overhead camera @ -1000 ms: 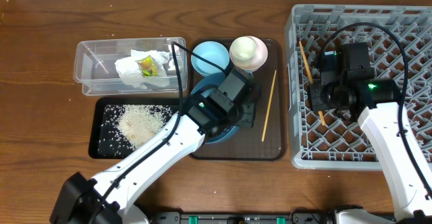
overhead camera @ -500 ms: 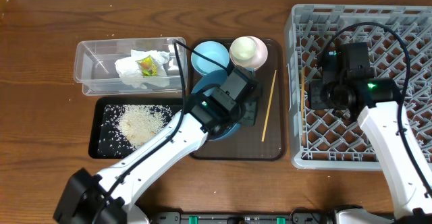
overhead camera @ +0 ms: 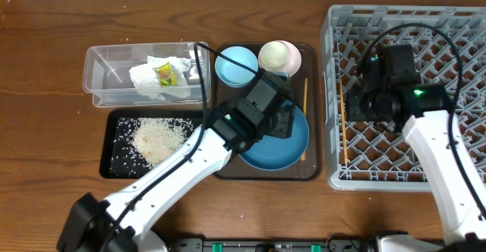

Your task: Sort waste into correct bins and load items into the dishwasher rack

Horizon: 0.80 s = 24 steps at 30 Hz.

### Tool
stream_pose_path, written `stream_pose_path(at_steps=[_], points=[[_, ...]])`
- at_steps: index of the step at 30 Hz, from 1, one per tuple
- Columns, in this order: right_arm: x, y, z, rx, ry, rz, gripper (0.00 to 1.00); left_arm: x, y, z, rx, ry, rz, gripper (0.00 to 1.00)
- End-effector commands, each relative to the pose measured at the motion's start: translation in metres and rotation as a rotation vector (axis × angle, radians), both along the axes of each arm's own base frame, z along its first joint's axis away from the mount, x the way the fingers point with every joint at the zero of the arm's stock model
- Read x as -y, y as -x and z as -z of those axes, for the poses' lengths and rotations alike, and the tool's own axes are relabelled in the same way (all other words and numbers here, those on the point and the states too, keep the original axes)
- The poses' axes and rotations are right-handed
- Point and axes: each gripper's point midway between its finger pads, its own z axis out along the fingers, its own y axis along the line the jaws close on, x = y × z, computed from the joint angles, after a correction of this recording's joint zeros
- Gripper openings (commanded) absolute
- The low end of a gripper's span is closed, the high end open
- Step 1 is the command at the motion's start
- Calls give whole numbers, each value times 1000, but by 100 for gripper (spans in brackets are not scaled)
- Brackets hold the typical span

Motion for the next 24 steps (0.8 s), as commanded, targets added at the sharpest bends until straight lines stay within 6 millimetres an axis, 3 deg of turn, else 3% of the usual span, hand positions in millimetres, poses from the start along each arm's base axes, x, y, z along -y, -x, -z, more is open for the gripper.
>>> stream_pose_path(at_steps=[1, 4, 7, 13, 19, 24], points=[[-30, 0, -49, 101, -169, -66, 16, -6, -10, -39, 107, 29, -29, 60], [-57, 13, -65, 103, -294, -135, 18, -20, -10, -57, 137, 48, -60, 58], [-66, 24, -63, 47, -334, -112, 18, -48, -10, -69, 135, 43, -114, 57], [-94, 47, -40, -51, -339, -143, 17, -135, -9, -75, 73, -17, -314, 57], [-109, 49, -9, -47, -208, -115, 13, -222, 2, -68, -24, -79, -553, 57], [-137, 51, 7, 1, -171, -187, 12, -268, 15, -57, -107, -127, -698, 60]])
